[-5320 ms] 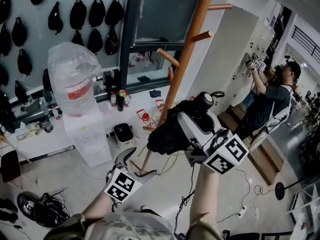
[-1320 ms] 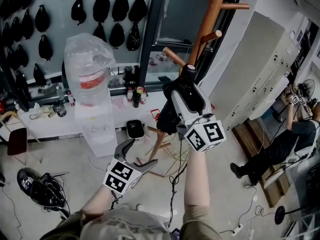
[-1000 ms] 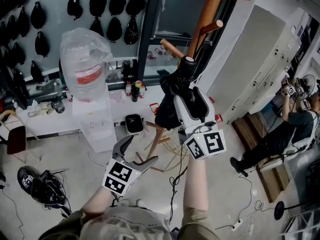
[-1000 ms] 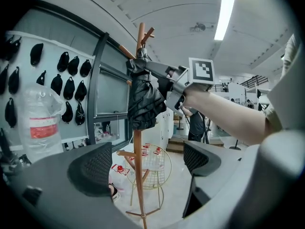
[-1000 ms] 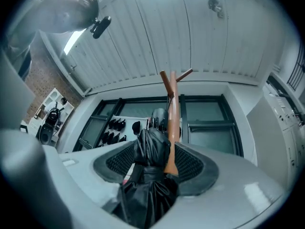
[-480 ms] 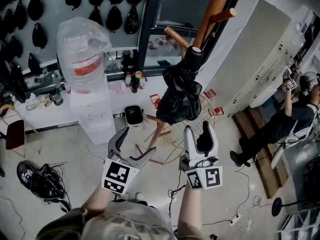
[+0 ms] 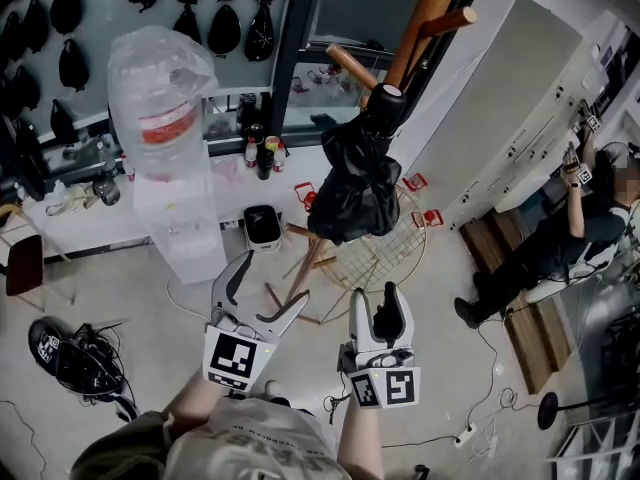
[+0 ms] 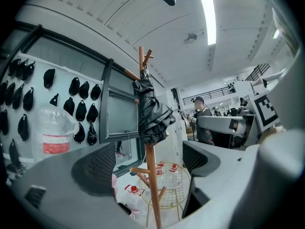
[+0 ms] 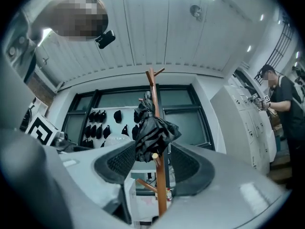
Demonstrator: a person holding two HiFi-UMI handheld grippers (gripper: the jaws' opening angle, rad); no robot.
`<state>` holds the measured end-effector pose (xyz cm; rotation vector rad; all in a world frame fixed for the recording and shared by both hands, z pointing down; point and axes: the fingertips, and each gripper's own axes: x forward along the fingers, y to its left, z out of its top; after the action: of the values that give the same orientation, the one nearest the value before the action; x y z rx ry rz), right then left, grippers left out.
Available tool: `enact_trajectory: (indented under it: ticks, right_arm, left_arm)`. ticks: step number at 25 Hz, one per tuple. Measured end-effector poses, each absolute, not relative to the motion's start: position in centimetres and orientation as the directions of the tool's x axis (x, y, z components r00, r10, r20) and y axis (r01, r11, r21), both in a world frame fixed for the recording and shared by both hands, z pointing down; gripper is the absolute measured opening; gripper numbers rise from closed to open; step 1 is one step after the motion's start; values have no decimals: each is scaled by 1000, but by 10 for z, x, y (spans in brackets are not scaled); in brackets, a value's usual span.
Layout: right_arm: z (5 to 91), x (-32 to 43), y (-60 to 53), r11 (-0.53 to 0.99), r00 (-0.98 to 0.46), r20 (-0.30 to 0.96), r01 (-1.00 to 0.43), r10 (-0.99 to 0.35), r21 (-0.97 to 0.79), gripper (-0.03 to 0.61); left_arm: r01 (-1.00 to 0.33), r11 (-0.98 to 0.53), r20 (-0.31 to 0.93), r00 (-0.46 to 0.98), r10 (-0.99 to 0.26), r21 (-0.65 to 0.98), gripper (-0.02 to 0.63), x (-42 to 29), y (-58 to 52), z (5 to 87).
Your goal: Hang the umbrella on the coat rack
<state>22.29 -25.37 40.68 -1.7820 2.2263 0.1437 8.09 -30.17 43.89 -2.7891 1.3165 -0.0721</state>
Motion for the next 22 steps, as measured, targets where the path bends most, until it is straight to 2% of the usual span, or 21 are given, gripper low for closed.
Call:
enact_trajectory:
  ticks: [2,4,5,6,7,9,12,14,22]
  right_arm:
    - [408,219,-248,212,-184,-275,-974,-944,-74,232]
    - [408,214,-244,200,-179,-276,-978,-944,-51,175]
    - [407,211,-242,200,-180,-282,-979,-942,-44,173]
    - [405,209,-241,199,-178,-291,-979,-940,-42,160]
    - [404,208,-239,192,-172,-298,-981,-939,-40,98]
    - [403,207,-237,179,-159,-306,-983,-939,-39,61]
    - [399,205,-236,167,-149,-319,-986,-936,-30,58]
    - [396,205,-236,154,-140,-326,-988,-935,-18,2]
    - [389,202,-235,141,-137,-337,-990,-932,13,2]
  left_arm:
    - [-784,-616,-1,618,-786,-76,417,78,-301,436]
    - [-806,-586,-36,591,-806,-84,240,72,-301,432]
    - [-811,-578,-65,584,-809,-91,187,70,-301,428]
    - [-815,-573,-88,579,-810,-91,163,68,-301,425]
    - [-818,-569,-98,575,-812,-85,130,66,-301,423]
    - [-826,-560,-103,564,-819,-69,72,63,-300,423]
    - [-829,-557,-131,559,-819,-53,33,62,-300,418]
    - [-828,-559,-133,560,-818,-46,23,62,-300,418]
    - [-819,-573,-151,571,-807,-31,11,62,-298,415]
